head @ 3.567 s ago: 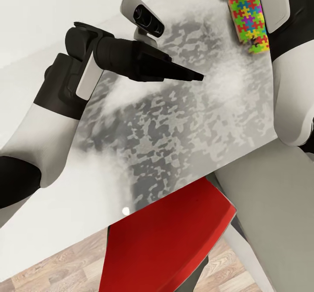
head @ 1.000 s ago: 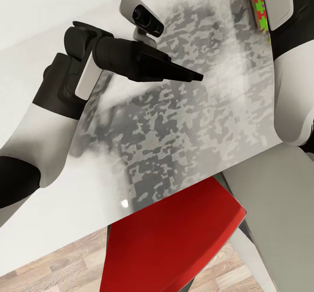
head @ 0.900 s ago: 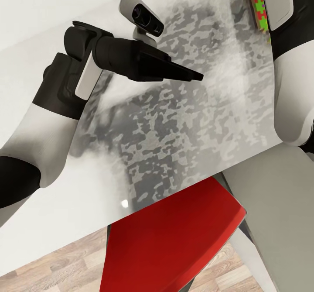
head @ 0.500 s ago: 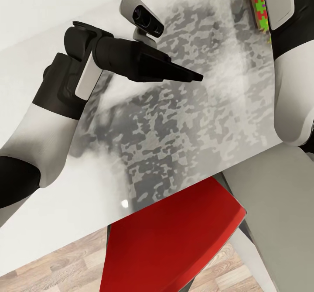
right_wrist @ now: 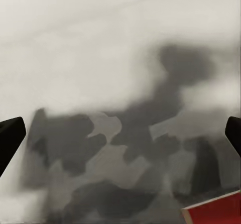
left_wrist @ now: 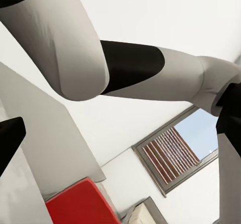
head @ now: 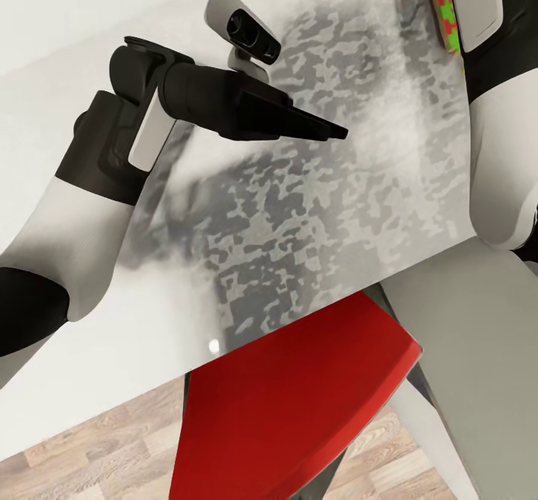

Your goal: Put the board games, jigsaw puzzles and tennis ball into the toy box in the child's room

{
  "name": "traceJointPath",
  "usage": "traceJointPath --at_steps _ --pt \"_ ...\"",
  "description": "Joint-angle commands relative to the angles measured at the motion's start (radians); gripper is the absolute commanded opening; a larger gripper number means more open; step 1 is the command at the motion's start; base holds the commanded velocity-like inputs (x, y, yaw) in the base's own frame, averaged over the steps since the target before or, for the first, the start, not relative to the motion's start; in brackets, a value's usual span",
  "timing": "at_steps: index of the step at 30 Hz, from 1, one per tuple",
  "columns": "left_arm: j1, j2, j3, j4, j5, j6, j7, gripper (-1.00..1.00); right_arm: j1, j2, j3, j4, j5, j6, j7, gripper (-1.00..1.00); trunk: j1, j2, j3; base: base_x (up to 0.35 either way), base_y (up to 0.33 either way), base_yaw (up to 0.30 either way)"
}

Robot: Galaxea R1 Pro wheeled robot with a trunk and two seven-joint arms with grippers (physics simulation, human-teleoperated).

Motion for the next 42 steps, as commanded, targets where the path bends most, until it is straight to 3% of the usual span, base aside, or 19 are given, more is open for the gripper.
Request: traceJointPath --at_steps 1,21,42 --pt "-0.001 0.0 -0.002 0.001 0.0 0.011 -0.004 1.0 0.0 -0.002 0.005 0.044 -0.016 0.002 -0.009 1.0 0.001 -0.001 -0.001 -0.098 0.0 0.0" --pt "-0.001 -0.003 0.004 0.0 0.0 0.011 -0.004 1.0 0.0 -0.02 0.007 0.042 -0.017 0.001 -0.009 1.0 0.001 -0.001 -0.001 -0.092 -0.027 0.0" --pt "-0.001 0.0 0.004 0.001 0.0 0.011 -0.004 1.0 0.0 -0.021 0.006 0.042 -0.016 0.001 -0.009 1.0 0.001 -0.001 -0.001 -0.168 -0.002 0.0"
